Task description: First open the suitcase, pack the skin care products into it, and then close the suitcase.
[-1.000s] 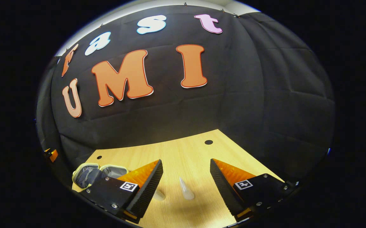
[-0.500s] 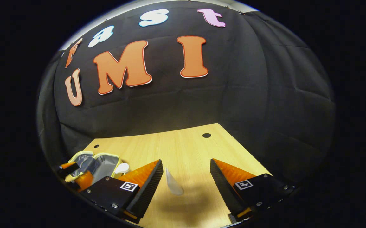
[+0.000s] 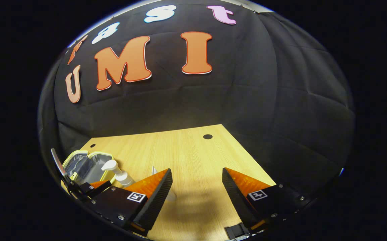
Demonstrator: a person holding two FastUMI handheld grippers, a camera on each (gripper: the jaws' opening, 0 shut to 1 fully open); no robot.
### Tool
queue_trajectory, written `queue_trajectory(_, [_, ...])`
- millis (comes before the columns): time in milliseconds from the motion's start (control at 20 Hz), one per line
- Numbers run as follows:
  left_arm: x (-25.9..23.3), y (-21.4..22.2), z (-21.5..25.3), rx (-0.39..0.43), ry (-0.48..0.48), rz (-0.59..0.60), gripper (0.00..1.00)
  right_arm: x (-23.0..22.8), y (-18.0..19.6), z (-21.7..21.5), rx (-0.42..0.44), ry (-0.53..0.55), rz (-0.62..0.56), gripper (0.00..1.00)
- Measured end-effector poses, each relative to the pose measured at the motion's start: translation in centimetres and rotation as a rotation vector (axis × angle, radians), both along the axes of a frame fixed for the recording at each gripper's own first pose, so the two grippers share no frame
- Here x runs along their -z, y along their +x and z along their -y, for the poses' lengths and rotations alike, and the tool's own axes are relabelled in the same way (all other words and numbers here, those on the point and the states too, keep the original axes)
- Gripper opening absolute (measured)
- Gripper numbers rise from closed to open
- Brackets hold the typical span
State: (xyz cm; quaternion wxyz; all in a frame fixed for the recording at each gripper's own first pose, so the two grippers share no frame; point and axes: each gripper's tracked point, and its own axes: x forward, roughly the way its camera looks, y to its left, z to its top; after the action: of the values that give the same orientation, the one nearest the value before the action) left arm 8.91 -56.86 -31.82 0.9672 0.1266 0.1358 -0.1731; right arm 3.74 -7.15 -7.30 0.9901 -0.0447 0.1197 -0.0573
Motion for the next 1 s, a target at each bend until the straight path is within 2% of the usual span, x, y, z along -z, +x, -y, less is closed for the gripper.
queue_trajectory(200, [2.0, 3.1, 1.2, -0.021, -0.016, -0.012, 0.99, 2.1, 0.1, 0.1, -0.005, 0.004, -0.043, 0.96])
queue_trajectory(350, [2.6, 3.3, 2.7, 0.012, -0.034, -0.023, 0.97, 3.6, 0.2, -0.3, -0.021, 0.009, -0.073, 0.96])
queue_trajectory(500, [2.3, 3.2, 3.3, 0.029, -0.022, -0.015, 0.66, 4.3, -0.2, -1.3, -0.058, -0.017, -0.084, 0.96])
queue_trajectory(650, [2.3, 2.5, 2.9, 0.015, -0.068, -0.11, 0.62, 5.4, -0.5, -2.3, -0.105, -0.031, -0.104, 0.95])
queue_trajectory(800, [-0.7, 0.7, 1.3, -0.002, -0.132, -0.161, 0.63, 7.4, -1.0, -3.8, -0.154, -0.053, -0.137, 0.95])
queue_trajectory(1000, [-5.7, -2.2, -2.1, -0.001, -0.177, -0.212, 0.63, 11.0, 0.1, -6.3, -0.217, -0.065, -0.199, 0.95])
